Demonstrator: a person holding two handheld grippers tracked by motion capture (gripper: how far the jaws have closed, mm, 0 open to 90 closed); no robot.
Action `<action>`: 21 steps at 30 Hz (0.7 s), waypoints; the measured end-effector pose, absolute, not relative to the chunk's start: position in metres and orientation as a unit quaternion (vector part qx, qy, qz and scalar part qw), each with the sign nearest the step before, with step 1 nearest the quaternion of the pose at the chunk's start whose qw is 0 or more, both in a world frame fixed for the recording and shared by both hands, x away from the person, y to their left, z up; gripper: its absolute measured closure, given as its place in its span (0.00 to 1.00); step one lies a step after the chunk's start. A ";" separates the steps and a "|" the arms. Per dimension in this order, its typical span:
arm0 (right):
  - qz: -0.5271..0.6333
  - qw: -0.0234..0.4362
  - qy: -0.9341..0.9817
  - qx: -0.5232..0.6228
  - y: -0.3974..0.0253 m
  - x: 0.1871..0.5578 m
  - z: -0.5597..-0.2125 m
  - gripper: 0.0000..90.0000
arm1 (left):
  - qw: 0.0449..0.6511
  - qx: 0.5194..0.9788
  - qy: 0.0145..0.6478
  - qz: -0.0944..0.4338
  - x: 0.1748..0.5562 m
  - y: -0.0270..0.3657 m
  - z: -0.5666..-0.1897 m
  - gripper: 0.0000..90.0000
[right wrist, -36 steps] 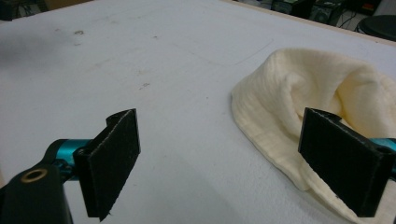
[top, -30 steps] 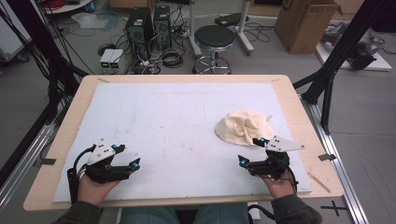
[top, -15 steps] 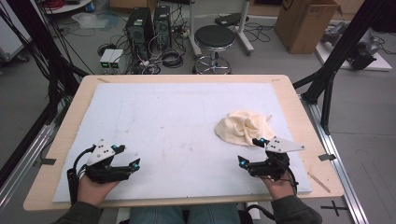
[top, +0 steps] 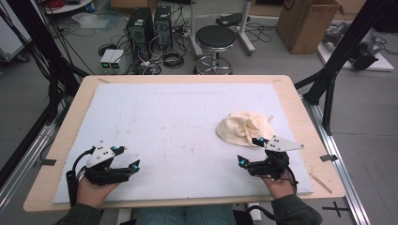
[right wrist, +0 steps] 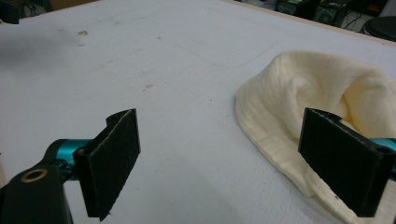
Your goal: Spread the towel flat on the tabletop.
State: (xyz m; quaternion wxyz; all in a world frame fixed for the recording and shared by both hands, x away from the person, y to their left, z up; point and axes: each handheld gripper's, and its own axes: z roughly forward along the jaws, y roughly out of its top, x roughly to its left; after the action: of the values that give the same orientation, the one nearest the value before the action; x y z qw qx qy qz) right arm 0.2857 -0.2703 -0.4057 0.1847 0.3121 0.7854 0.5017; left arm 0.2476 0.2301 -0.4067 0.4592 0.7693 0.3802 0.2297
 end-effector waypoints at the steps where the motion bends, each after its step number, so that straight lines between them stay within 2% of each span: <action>1: 0.502 0.187 0.785 0.311 -0.270 0.287 -0.405 0.13 | 0.458 0.770 0.380 0.229 0.248 0.230 -0.407 0.28; 9: 0.503 0.185 0.778 0.328 -0.278 0.308 -0.390 0.14 | 0.460 0.768 0.382 0.229 0.249 0.231 -0.407 0.28; 21: 0.486 0.208 0.780 0.335 -0.279 0.351 -0.346 0.16 | 0.460 0.769 0.380 0.231 0.251 0.232 -0.407 0.28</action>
State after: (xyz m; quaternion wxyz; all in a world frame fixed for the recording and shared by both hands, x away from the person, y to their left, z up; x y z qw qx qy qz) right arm 0.3509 -0.2786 -0.3464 0.2078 0.3350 0.7800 0.4860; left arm 0.2510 0.2317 -0.4073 0.4599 0.7687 0.3796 0.2310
